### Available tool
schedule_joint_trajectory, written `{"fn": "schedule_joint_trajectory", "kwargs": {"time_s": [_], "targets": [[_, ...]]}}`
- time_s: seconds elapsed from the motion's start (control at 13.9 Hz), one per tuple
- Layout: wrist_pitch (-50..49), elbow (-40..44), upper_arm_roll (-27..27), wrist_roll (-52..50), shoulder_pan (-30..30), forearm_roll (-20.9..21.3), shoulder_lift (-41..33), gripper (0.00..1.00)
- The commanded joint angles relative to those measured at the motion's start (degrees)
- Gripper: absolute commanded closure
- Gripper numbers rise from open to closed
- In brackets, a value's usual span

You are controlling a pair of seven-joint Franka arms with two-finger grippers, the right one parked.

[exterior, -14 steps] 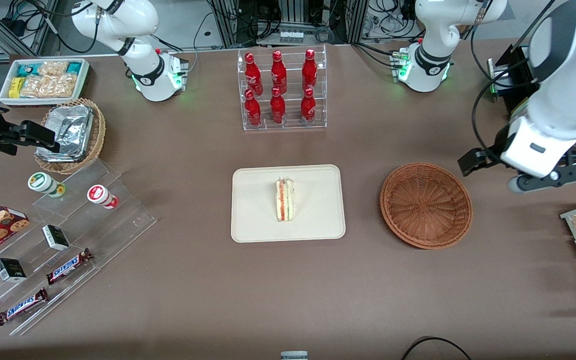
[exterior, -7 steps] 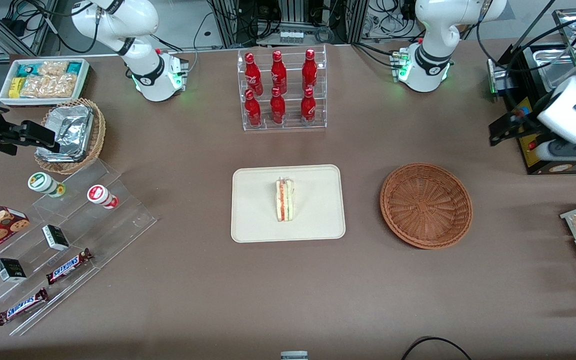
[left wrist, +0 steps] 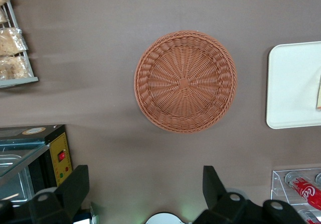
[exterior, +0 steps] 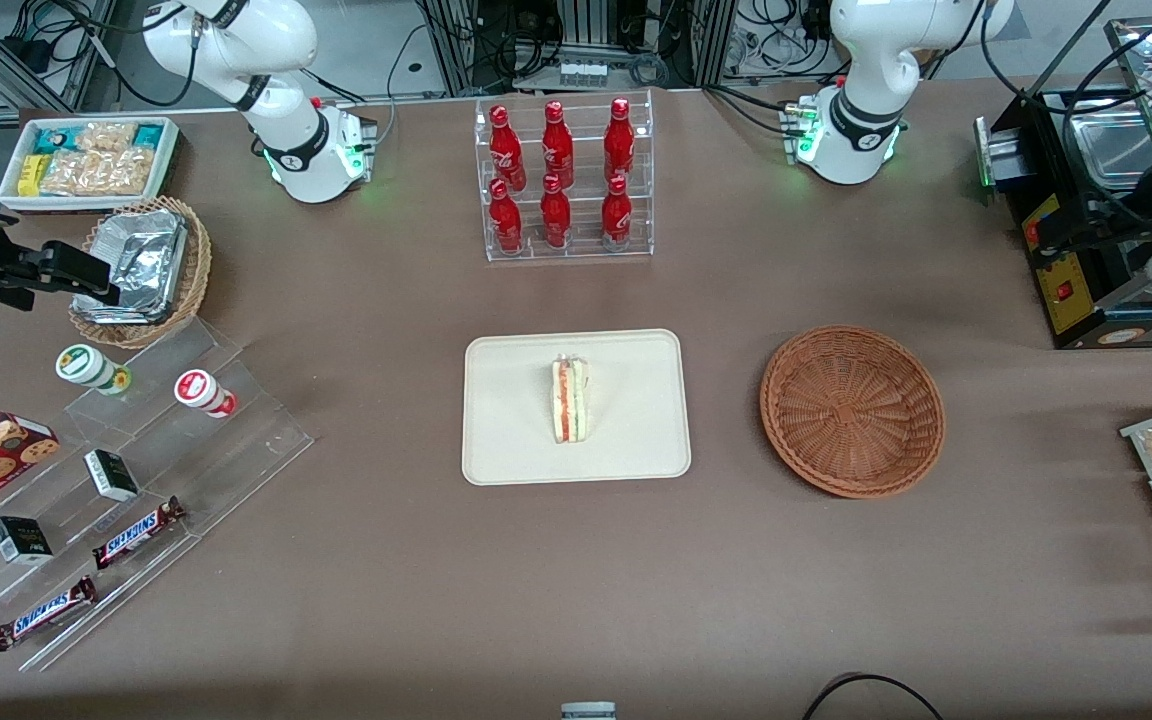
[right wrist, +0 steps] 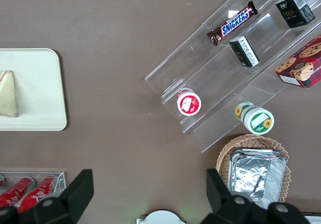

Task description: Place sandwich from basket to tray

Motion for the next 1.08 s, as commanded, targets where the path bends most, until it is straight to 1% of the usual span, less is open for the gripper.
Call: {"fn": "schedule_joint_trajectory", "kwargs": {"time_s": [0.0,0.22,0.36,0.43,1.01], "targets": [[4.1,-5.5,0.6,0.4,-0.9,0.1,-3.7,0.00],[4.3,-0.2,0.0,0.4,0.3,-0.3,1.1,0.00],[3.9,4.0,-2.0,-0.1,0.7,0.3,4.5,0.00],[3.8,4.8,-2.2,-0.2,1.6,0.4,5.3,0.00],[1.0,4.7,-2.0,-0.3,1.8,0.1,3.7,0.00]]}}
